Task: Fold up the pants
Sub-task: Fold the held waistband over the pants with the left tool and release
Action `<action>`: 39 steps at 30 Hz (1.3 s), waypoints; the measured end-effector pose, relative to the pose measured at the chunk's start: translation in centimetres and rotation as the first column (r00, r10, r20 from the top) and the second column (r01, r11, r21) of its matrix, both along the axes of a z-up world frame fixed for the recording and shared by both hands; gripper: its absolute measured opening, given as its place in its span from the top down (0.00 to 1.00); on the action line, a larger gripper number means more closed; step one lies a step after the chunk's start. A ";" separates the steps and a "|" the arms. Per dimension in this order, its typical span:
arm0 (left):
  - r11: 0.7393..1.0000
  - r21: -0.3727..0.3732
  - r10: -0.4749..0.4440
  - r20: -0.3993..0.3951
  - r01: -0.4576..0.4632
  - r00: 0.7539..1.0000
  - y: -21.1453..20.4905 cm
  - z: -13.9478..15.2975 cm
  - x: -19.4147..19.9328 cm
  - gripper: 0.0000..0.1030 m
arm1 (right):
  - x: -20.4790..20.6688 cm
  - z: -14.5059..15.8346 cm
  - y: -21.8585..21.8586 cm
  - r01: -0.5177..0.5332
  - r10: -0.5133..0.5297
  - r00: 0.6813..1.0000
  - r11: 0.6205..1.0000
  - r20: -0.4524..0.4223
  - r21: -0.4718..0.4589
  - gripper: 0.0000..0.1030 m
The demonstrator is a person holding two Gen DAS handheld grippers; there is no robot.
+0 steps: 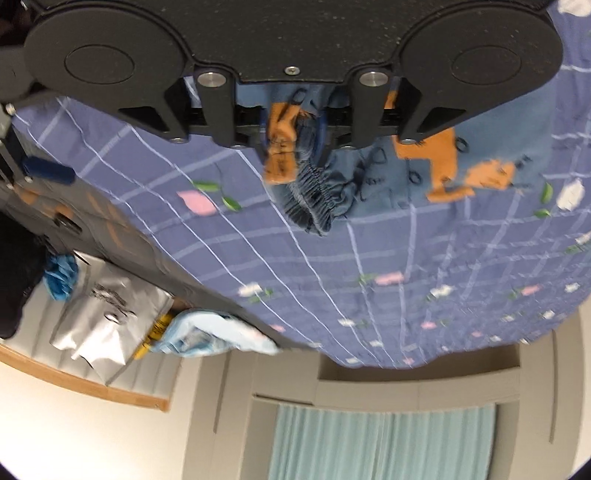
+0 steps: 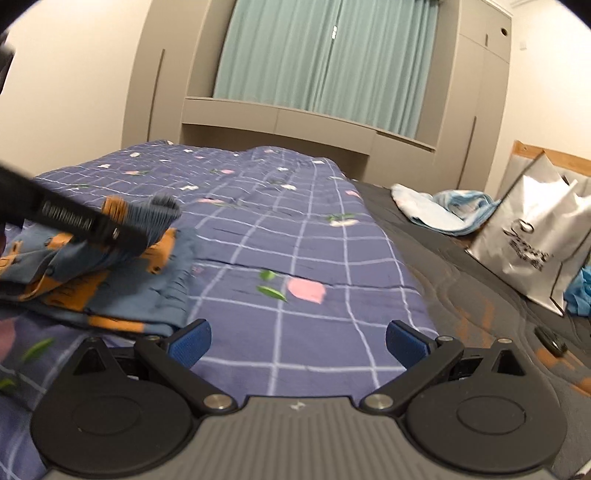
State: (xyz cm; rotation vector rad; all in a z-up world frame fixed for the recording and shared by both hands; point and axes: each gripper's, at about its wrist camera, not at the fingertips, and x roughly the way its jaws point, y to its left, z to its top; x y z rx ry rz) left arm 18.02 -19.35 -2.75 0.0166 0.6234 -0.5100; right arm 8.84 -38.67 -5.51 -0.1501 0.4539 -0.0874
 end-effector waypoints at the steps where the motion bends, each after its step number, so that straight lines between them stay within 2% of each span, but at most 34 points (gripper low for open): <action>1: 1.000 -0.010 -0.009 -0.009 0.009 1.000 0.1 -0.2 -0.1 0.64 | 0.1 -0.1 -0.2 0.006 -0.006 1.000 1.000 -0.003 0.004 0.00; 3: 1.000 -0.015 -0.028 -0.006 0.028 1.000 0.4 -0.2 -0.6 0.54 | 0.2 -0.1 -0.2 0.010 -0.010 1.000 1.000 -0.005 0.013 0.00; 5: 0.999 -0.018 -0.044 0.004 0.044 0.999 0.7 0.0 -1.4 0.36 | 0.1 -0.1 -0.2 0.010 -0.010 1.000 1.000 -0.006 0.020 0.00; 8: 0.998 -0.019 -0.053 0.033 0.054 0.998 1.9 0.3 -2.9 0.25 | 0.6 0.2 -0.2 0.000 0.000 1.000 1.000 -0.003 0.029 0.00; 11: 0.999 0.001 -0.037 0.035 0.037 0.999 3.3 0.1 -4.1 0.19 | 1.2 0.8 0.1 -0.018 0.018 1.000 0.998 0.008 0.060 0.00; 16: 0.998 -0.045 0.039 -0.030 -0.040 0.999 6.1 -0.8 -4.8 0.14 | 3.7 2.1 1.7 -0.083 0.082 0.997 0.979 0.012 0.187 0.00; 21: 0.992 -0.125 0.019 -0.081 -0.029 0.997 8.0 -1.0 -5.0 0.14 | 7.2 2.0 4.3 -0.114 0.147 0.985 0.947 -0.091 0.299 0.00; 23: 0.988 -0.149 0.014 -0.094 -0.028 0.995 8.5 -1.2 -5.0 0.14 | 8.0 1.8 5.0 -0.096 0.143 0.981 0.942 -0.127 0.322 0.00; 28: 0.984 -0.175 0.003 -0.104 -0.021 0.995 9.1 -1.1 -5.3 0.14 | 8.5 1.0 5.7 -0.032 0.088 0.972 0.968 -0.218 0.250 0.00; 31: 0.979 -0.203 0.004 -0.117 -0.028 0.993 9.7 -1.0 -5.4 0.14 | 7.6 0.5 5.1 -0.015 0.080 0.968 0.964 -0.237 0.265 0.00; 35: 0.971 -0.232 0.029 -0.130 -0.059 0.991 11.3 -0.5 -5.8 0.09 | 6.5 0.1 4.7 -0.024 0.089 0.968 0.963 -0.233 0.269 0.00; 38: 0.966 -0.230 0.098 -0.104 -0.120 0.990 12.9 0.2 -5.9 0.01 | 5.6 0.4 4.6 -0.042 0.099 0.976 0.960 -0.194 0.275 0.00; 39: 0.963 -0.219 0.144 -0.086 -0.159 0.986 13.4 0.5 -5.7 0.01 | 5.5 0.6 4.5 -0.049 0.102 0.979 0.959 -0.175 0.280 0.00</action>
